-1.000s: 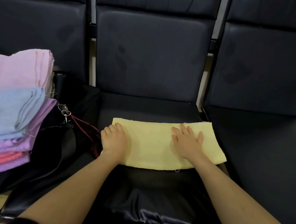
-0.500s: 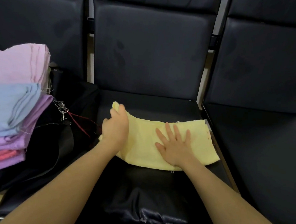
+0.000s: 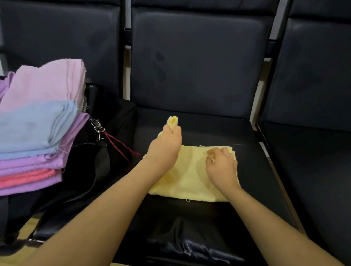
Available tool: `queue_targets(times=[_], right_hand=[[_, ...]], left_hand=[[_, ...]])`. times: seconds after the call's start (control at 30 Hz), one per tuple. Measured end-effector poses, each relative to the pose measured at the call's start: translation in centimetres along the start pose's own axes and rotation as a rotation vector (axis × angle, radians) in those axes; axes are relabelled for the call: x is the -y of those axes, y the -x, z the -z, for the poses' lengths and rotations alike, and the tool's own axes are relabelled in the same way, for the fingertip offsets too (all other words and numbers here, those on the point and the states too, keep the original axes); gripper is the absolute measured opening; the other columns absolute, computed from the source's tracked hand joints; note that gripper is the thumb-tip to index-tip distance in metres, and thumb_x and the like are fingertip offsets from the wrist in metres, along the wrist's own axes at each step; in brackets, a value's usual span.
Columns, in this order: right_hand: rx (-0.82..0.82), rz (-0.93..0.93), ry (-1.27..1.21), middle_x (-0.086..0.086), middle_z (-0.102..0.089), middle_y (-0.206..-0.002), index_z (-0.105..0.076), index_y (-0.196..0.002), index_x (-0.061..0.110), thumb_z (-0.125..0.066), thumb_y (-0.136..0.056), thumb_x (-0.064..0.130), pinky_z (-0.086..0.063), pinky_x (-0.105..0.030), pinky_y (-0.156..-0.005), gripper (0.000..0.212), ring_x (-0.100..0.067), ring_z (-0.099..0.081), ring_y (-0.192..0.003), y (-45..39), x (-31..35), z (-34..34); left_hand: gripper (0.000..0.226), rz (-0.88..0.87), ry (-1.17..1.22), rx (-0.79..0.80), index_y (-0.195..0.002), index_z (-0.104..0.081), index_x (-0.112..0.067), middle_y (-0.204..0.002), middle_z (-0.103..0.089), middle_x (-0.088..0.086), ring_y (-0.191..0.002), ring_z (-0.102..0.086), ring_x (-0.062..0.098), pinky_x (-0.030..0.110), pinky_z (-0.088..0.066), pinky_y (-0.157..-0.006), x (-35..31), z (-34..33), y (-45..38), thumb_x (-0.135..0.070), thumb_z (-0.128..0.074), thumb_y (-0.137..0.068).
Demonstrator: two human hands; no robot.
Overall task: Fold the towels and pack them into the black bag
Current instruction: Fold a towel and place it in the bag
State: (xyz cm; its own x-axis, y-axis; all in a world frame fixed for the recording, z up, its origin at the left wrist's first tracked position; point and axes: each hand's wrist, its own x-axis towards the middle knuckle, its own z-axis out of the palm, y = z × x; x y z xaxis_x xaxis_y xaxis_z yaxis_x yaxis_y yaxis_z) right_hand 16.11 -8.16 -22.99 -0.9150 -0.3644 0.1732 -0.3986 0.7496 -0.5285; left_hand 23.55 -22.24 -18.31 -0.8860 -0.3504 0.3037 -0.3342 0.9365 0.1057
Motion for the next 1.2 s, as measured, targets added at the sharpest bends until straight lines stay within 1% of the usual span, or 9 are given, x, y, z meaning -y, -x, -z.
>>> queue_targets(times=[0.13, 0.27, 0.4, 0.5, 0.6, 0.77, 0.97, 1.07, 1.2], right_hand=[[0.016, -0.118, 0.078, -0.005, -0.061, -0.101, -0.052, -0.116, 0.011, -0.039, -0.097, 0.016, -0.03, -0.039, -0.097, 0.024, -0.026, -0.053, -0.105, 0.7, -1.8, 2.6], [-0.028, -0.199, -0.048, -0.005, -0.061, -0.096, -0.055, -0.11, 0.011, -0.03, -0.101, 0.02, -0.028, -0.038, -0.095, 0.028, -0.028, -0.055, -0.105, 0.7, -3.2, 4.0], [-0.014, -0.218, -0.019, -0.01, -0.063, -0.105, -0.057, -0.1, 0.009, -0.027, -0.103, 0.028, -0.028, -0.04, -0.096, 0.035, -0.03, -0.053, -0.109, 0.6, -3.6, 4.6], [0.011, -0.207, 0.034, -0.006, -0.062, -0.101, -0.057, -0.105, 0.01, -0.034, -0.101, 0.036, -0.029, -0.04, -0.096, 0.035, -0.027, -0.055, -0.107, 0.7, -3.3, 4.3], [-0.026, -0.214, 0.269, -0.01, -0.057, -0.118, -0.054, -0.118, 0.007, -0.04, -0.095, 0.054, -0.032, -0.04, -0.098, 0.054, -0.028, -0.049, -0.114, 0.7, -3.0, 3.3], [-0.021, -0.208, 0.524, -0.01, -0.045, -0.123, -0.048, -0.121, 0.006, -0.039, -0.087, 0.07, -0.032, -0.035, -0.098, 0.073, -0.025, -0.041, -0.116, 0.9, -2.8, 1.9], [0.071, -0.158, 0.346, -0.008, -0.05, -0.128, -0.054, -0.119, 0.011, -0.043, -0.096, 0.05, -0.028, -0.04, -0.102, 0.047, -0.026, -0.042, -0.12, 1.2, -1.9, 1.0], [0.075, -0.09, 0.219, -0.007, -0.058, -0.118, -0.043, -0.129, 0.01, -0.036, -0.1, 0.042, -0.04, -0.038, -0.089, 0.043, -0.025, -0.055, -0.108, 2.0, -1.0, 1.9], [0.057, -0.031, 0.12, -0.006, -0.058, -0.111, -0.039, -0.125, 0.012, -0.032, -0.102, 0.04, -0.043, -0.036, -0.075, 0.037, -0.024, -0.06, -0.099, 2.9, 1.2, 3.7]], left_hand=[[0.037, 0.012, 0.171, 0.073, -0.135, -0.031, -0.005, -0.12, -0.043, 0.013, -0.073, -0.05, 0.022, 0.028, -0.041, -0.063, -3.6, 0.0, -0.7, -0.006, -0.04, -0.099], [0.043, -0.007, 0.541, 0.241, -0.142, -0.029, -0.007, -0.126, -0.051, 0.016, -0.107, -0.055, 0.027, 0.016, -0.034, -0.071, -6.8, -0.7, -1.2, -0.019, -0.038, -0.102], [0.046, 0.016, 0.643, 0.574, -0.144, -0.032, -0.01, -0.136, -0.051, 0.011, -0.115, -0.057, 0.025, 0.039, -0.045, -0.1, -7.4, -2.5, -0.4, -0.028, -0.035, -0.102], [0.035, 0.062, 0.606, 0.439, -0.134, -0.045, -0.01, -0.131, -0.053, 0.007, -0.109, -0.058, 0.021, 0.029, -0.047, -0.09, -6.1, -2.9, 0.0, -0.02, -0.034, -0.102], [0.03, 0.191, 0.289, 0.222, -0.126, -0.044, -0.01, -0.13, -0.043, 0.013, -0.113, -0.048, 0.029, 0.036, -0.042, -0.094, -4.8, -3.3, 0.6, -0.013, -0.036, -0.098], [0.049, 0.334, 0.098, 0.341, -0.145, -0.015, -0.027, -0.138, -0.032, 0.021, -0.126, -0.033, 0.036, 0.043, -0.024, -0.106, -3.2, -4.8, 1.7, -0.038, -0.032, -0.1], [0.044, 0.247, 0.192, 0.31, -0.142, -0.02, -0.03, -0.127, -0.044, 0.015, -0.111, -0.047, 0.031, 0.044, -0.027, -0.102, -2.6, -5.8, 2.2, -0.034, -0.034, -0.101], [0.036, 0.206, 0.257, 0.252, -0.136, -0.029, -0.022, -0.118, -0.042, 0.011, -0.087, -0.055, 0.027, 0.04, -0.041, -0.088, -2.6, -4.5, 2.7, -0.022, -0.032, -0.1], [0.033, 0.191, 0.192, 0.157, -0.135, -0.03, -0.02, -0.114, -0.04, 0.009, -0.079, -0.057, 0.023, 0.034, -0.047, -0.07, -1.9, -1.0, 3.1, -0.022, -0.03, -0.101]])
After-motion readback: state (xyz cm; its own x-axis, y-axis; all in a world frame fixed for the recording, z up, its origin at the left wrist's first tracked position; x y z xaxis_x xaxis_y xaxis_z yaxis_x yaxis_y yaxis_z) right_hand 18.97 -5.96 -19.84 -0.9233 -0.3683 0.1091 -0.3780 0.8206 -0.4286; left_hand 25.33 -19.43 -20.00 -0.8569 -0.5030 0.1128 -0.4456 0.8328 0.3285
